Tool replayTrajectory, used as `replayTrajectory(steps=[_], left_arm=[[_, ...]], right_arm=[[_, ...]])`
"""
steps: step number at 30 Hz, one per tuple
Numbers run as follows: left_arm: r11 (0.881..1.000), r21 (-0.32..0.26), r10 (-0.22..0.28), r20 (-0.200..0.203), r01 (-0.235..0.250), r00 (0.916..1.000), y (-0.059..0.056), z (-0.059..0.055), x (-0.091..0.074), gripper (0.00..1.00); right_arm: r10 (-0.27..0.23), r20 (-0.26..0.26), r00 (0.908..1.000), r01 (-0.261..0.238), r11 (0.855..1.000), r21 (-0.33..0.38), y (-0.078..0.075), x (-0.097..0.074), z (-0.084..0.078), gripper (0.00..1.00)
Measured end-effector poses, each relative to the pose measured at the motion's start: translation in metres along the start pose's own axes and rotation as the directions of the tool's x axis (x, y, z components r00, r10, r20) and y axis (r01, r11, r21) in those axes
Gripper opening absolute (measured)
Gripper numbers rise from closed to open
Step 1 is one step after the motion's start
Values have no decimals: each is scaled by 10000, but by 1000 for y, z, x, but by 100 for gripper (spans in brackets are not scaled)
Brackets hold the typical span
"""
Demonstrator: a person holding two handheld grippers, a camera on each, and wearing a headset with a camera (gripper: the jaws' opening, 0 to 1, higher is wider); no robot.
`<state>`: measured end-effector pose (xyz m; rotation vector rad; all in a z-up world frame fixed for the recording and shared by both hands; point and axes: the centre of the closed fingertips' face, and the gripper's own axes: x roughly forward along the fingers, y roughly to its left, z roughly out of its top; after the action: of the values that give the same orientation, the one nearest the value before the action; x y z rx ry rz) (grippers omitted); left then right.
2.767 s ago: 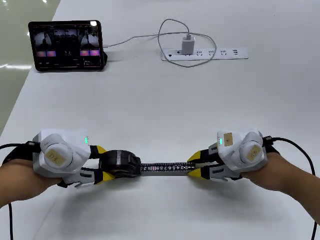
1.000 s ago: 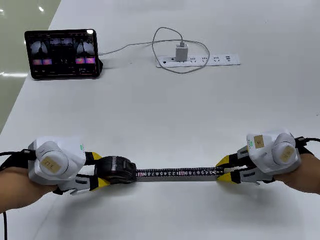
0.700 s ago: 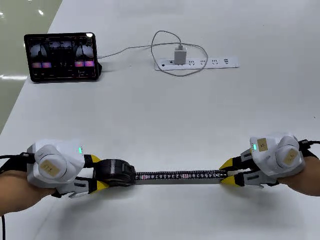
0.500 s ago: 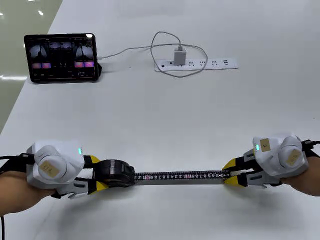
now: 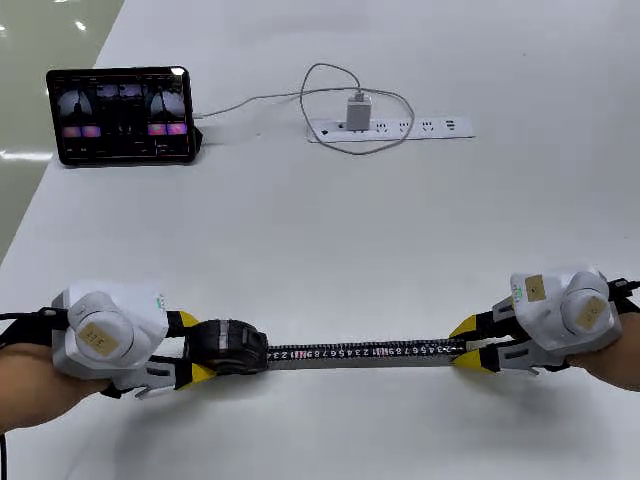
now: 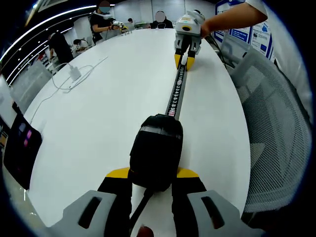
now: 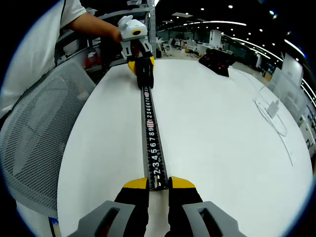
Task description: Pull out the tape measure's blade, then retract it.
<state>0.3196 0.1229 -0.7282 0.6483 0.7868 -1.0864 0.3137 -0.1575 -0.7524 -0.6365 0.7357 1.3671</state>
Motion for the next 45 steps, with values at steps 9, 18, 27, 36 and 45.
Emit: replayTrajectory(steps=[9, 18, 27, 36, 45], left_arm=[[10000, 39, 68, 26, -68, 10000, 0, 1, 1, 26], [9999, 159, 42, 18, -42, 10000, 0, 2, 1, 27], [9998, 182, 103, -44, -103, 9999, 1, 2, 1, 27], [9999, 10, 102, -104, -102, 9999, -2, 2, 3, 34], [9999, -47, 146, -145, -147, 9998, -1, 0, 1, 35]], right_arm=[[44, -162, 9999, -45, 10000, -56, 1, 1, 0, 11], [49, -344, 9994, -54, 9999, -117, 1, 1, 0, 12], [17, -476, 9989, -16, 10000, 28, 1, 1, 0, 13], [105, -469, 9988, -101, 9999, 105, 4, 1, 0, 17], [-1, -341, 9994, 10, 9997, 256, 2, 1, 3, 20]])
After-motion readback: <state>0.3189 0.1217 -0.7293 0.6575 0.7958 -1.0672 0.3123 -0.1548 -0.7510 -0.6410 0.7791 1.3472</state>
